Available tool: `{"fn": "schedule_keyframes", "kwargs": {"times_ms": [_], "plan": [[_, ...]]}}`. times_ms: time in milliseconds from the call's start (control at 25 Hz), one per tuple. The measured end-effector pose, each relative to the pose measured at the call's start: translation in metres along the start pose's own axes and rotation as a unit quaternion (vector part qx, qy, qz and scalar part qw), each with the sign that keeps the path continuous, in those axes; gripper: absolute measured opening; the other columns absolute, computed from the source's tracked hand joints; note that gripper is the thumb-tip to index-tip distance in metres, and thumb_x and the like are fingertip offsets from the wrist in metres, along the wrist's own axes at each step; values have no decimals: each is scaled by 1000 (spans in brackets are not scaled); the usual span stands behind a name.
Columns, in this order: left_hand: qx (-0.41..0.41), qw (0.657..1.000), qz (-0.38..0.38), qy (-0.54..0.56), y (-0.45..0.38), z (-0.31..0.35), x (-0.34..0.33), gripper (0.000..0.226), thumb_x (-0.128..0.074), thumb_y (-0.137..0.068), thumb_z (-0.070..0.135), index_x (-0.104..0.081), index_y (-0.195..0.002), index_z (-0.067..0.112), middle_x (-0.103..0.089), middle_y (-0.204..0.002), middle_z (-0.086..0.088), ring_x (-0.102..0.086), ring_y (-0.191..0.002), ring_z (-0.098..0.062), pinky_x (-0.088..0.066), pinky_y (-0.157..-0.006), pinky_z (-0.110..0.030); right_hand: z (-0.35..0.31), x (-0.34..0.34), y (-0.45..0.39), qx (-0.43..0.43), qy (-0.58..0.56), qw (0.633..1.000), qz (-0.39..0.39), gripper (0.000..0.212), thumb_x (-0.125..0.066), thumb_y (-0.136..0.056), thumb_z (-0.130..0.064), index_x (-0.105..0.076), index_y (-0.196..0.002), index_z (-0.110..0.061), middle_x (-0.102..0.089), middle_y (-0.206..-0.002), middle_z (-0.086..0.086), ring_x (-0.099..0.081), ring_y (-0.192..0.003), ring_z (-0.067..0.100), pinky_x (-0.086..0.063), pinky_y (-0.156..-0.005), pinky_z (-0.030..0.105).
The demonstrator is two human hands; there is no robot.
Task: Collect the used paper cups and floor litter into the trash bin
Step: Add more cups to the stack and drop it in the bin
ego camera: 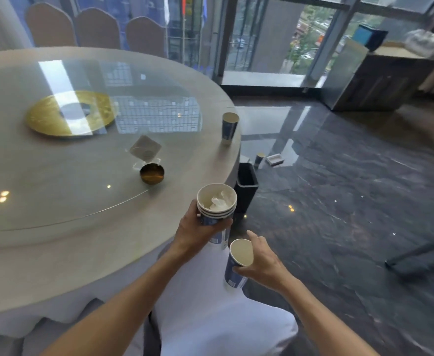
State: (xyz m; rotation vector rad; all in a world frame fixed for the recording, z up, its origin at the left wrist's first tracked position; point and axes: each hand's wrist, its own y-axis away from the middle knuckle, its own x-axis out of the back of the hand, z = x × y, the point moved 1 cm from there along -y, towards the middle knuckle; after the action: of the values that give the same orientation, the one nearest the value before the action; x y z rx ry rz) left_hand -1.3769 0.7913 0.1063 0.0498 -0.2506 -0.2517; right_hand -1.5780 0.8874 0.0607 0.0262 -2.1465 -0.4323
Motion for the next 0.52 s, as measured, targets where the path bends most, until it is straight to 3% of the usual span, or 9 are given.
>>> {"fn": "schedule_keyframes", "kwargs": {"times_ms": [200, 240, 360, 400, 520], "plan": [[-51, 998, -40, 25, 19, 54, -87, 66, -94, -77, 21, -59, -132, 29, -71, -114, 22, -69, -99, 9, -57, -76, -11, 57, 37, 37, -16, -68, 997, 28, 123, -88, -67, -47, -15, -162, -16, -39, -152, 6, -44, -140, 25, -41, -113, 35], [-56, 997, -51, 23, 26, 63, -110, 66, -94, -77, 24, -59, -132, 27, -73, -115, 19, -70, -101, 9, -59, -80, -14, 73, 47, 47, -21, -88, 995, 39, 125, -88, -64, -50, -17, -161, -18, -40, -151, 4, -45, -140, 24, -43, -113, 37], [-42, 996, -67, 32, 52, 83, -183, 81, -91, -66, 51, -55, -133, 24, -74, -122, 5, -74, -111, -13, -65, -92, -44, 126, 82, 77, -8, -119, 989, 85, 120, -84, -53, -59, -30, -153, -22, -55, -138, 0, -54, -129, 20, -50, -104, 42], [-45, 996, -73, 34, 60, 90, -211, 83, -89, -66, 56, -53, -133, 24, -73, -124, 3, -74, -112, -17, -65, -92, -48, 149, 93, 91, 1, -125, 987, 103, 117, -83, -52, -60, -33, -151, -24, -60, -132, -1, -57, -124, 20, -53, -100, 43], [-36, 995, -86, 34, 80, 100, -263, 67, -87, -78, 45, -53, -132, 24, -73, -123, 4, -74, -110, -14, -66, -89, -38, 188, 114, 125, 40, -132, 984, 112, 109, -84, -54, -55, -37, -147, -25, -66, -123, -2, -62, -114, 19, -56, -94, 41]]}}
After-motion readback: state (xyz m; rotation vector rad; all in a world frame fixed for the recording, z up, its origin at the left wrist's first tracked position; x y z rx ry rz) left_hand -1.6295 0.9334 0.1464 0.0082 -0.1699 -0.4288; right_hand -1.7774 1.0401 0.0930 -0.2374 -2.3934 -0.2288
